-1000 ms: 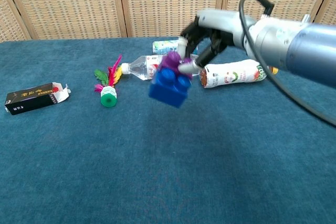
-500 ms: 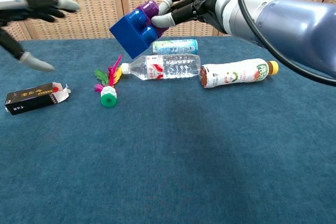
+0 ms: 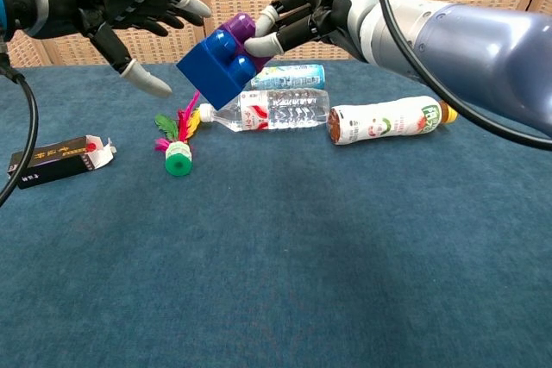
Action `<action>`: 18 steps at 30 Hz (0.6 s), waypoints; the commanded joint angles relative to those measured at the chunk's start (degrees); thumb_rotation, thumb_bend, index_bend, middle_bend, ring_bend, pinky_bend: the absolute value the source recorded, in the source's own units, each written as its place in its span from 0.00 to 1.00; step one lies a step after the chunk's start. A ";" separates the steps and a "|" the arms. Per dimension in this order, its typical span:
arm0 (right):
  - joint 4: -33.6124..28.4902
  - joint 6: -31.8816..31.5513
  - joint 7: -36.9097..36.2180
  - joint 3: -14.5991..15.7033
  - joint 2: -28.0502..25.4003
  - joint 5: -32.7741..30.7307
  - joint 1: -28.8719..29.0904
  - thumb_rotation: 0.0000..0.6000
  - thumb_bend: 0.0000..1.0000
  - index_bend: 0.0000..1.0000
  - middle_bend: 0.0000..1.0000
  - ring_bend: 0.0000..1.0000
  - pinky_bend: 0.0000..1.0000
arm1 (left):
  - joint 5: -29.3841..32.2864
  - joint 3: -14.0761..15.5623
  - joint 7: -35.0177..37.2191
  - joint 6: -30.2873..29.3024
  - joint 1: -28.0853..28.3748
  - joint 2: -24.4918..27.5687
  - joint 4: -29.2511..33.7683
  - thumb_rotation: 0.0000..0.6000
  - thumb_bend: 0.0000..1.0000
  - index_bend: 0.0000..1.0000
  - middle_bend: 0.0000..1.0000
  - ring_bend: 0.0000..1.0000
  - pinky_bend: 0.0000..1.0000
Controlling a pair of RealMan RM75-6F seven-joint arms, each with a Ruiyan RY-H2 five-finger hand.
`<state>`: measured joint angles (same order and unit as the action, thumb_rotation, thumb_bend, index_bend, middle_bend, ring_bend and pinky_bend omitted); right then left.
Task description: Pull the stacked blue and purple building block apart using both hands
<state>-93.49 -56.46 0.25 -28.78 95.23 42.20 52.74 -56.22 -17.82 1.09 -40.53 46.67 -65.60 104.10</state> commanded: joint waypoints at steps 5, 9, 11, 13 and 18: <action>-0.31 -0.39 0.26 0.04 -0.16 -0.05 0.04 1.00 0.39 0.62 0.67 0.27 0.08 | 9.31 1.03 -3.85 0.77 4.06 1.62 2.03 1.00 0.00 0.20 0.19 0.00 0.01; -0.20 -0.45 0.20 0.19 -0.17 -0.30 -0.06 1.00 0.39 0.62 0.67 0.27 0.08 | 12.25 1.48 -5.50 -1.44 5.28 1.01 1.87 1.00 0.00 0.22 0.21 0.00 0.01; -0.09 -0.33 -0.04 0.22 -0.10 -0.46 -0.12 1.00 0.39 0.62 0.67 0.27 0.08 | 13.95 1.86 -6.45 -2.21 5.96 0.72 1.69 1.00 0.00 0.23 0.22 0.00 0.01; 0.00 -0.18 -0.18 0.29 -0.06 -0.56 -0.13 1.00 0.39 0.62 0.67 0.27 0.08 | 15.76 2.01 -6.86 -2.56 6.63 0.44 1.53 1.00 0.00 0.24 0.23 0.00 0.01; -0.01 -0.05 -0.17 0.44 0.01 -0.67 -0.06 1.00 0.39 0.62 0.67 0.27 0.08 | 18.93 2.49 -7.31 -2.18 8.25 -0.65 0.64 1.00 0.00 0.25 0.24 0.01 0.01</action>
<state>-93.51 -56.51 0.07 -28.35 95.25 41.53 52.69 -37.79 -15.57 -5.94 -42.74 54.47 -65.86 105.06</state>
